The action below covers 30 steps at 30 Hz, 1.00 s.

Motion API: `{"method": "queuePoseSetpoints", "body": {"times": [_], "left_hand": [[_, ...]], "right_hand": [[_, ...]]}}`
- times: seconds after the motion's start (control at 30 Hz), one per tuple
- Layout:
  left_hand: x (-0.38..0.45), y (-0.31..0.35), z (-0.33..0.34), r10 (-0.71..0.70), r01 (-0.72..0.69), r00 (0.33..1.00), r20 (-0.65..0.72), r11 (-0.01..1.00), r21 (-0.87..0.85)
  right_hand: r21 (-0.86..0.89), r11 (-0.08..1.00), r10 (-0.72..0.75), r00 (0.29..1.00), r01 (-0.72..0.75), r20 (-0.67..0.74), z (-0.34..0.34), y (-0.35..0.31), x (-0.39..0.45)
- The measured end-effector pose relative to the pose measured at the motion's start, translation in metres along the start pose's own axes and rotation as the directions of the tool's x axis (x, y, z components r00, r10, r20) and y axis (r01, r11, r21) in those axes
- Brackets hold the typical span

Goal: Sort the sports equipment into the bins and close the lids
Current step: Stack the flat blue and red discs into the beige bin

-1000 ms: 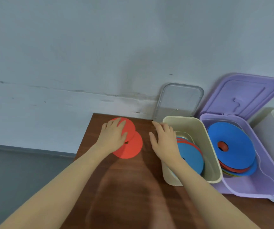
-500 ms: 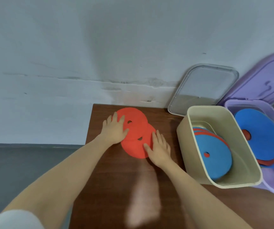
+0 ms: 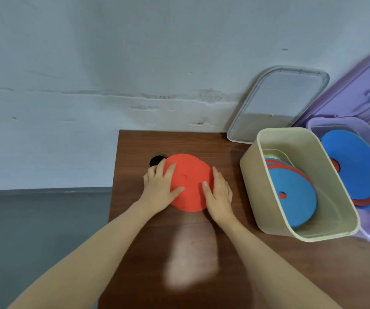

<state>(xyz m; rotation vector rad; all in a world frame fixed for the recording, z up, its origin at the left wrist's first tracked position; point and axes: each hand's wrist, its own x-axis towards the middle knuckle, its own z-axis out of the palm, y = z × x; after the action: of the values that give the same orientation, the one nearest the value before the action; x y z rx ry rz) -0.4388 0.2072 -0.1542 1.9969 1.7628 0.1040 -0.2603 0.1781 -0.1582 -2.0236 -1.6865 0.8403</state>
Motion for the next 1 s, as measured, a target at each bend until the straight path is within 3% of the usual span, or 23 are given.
{"method": "queuePoseSetpoints", "body": {"times": [0.17,0.27,0.4,0.53,0.67,0.83,0.93,1.0], "left_hand": [[-0.021,0.019,0.009,-0.019,0.014,0.999,-0.026,0.987,-0.16],[-0.022,0.016,0.01,-0.093,0.086,0.994,-0.061,0.991,-0.106],[-0.023,0.013,0.011,-0.061,0.061,0.998,-0.009,0.997,-0.038],[-0.035,0.01,0.015,0.02,-0.021,1.0,-0.006,0.998,-0.052],[-0.053,0.011,0.017,-0.039,0.035,0.999,-0.021,0.985,-0.171],[-0.069,0.006,0.014,0.0,0.0,1.0,-0.013,1.0,-0.029],[-0.071,0.003,0.014,-0.013,0.012,1.0,-0.015,0.999,-0.035],[-0.07,0.004,0.015,-0.033,0.032,0.999,-0.006,0.998,-0.057]], "right_hand": [[-0.096,0.995,-0.002,1.0,0.004,0.019,-0.004,0.007,-0.009],[-0.146,0.989,0.035,0.999,-0.039,-0.03,0.001,0.011,-0.02],[-0.034,0.987,0.15,0.981,-0.155,-0.121,0.003,0.011,-0.021],[-0.015,0.991,0.132,0.991,-0.133,-0.03,0.0,0.007,-0.018],[0.029,0.992,0.124,0.992,-0.123,-0.018,-0.001,0.003,-0.018],[0.085,0.994,0.071,0.997,-0.068,-0.029,-0.001,-0.002,-0.032],[0.123,0.992,0.027,0.999,-0.024,-0.021,-0.004,0.004,-0.047],[0.043,0.997,-0.067,0.998,0.067,-0.021,-0.007,0.007,-0.057]]}}
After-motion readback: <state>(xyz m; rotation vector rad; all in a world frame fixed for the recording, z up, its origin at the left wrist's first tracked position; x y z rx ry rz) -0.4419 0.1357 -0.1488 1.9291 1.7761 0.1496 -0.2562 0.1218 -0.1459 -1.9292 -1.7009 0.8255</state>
